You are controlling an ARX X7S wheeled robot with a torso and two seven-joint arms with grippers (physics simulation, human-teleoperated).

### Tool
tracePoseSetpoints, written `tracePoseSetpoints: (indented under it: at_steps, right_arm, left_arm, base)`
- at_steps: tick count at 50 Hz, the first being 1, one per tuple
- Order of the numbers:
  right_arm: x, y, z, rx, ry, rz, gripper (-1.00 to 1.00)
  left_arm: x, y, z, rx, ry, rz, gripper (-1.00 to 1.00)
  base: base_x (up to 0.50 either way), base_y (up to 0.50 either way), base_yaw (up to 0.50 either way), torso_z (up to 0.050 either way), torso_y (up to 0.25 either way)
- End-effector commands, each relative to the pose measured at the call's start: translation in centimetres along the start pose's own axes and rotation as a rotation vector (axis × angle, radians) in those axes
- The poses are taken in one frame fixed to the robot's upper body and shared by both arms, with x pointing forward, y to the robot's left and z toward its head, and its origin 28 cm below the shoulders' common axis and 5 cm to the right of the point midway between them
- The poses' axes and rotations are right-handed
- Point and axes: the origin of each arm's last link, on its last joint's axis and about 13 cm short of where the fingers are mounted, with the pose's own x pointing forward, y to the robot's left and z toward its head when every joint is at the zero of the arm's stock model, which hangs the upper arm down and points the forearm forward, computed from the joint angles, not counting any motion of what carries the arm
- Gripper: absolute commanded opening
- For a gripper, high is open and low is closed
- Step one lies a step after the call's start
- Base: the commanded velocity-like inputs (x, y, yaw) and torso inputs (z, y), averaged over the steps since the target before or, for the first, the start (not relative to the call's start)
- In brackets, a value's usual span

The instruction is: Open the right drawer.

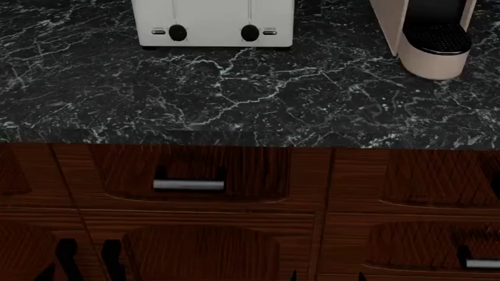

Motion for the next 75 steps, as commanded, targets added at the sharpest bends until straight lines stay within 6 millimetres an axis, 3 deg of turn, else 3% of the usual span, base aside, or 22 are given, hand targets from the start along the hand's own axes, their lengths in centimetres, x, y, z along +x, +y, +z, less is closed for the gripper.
tracePoseSetpoints:
  at_steps: [1,36,75]
  right_arm:
    - [0.0,0.01,0.0,-0.009,0.0,0.0,1.0]
    - [-0.03,-0.02,0.11,0.02,-0.012,0.006,1.0]
    - [-0.01,-0.07,0.16,0.028,-0.011,-0.002,1.0]
  left_arm:
    - [-0.06,-0.02,0.05,0.0,0.0,0.0,1.0]
    - [-0.04,-0.04,0.09,0.014,0.004,-0.002,1.0]
    - [0.04,0.02,0.07,0.006,0.002,0.006,1.0]
  base:
    - [0.0,0.0,0.0,0.0,0.0]
    - [0.0,0.0,0.0,0.0,0.0]
    - [0.0,-0.16,0.0,0.0,0.0]
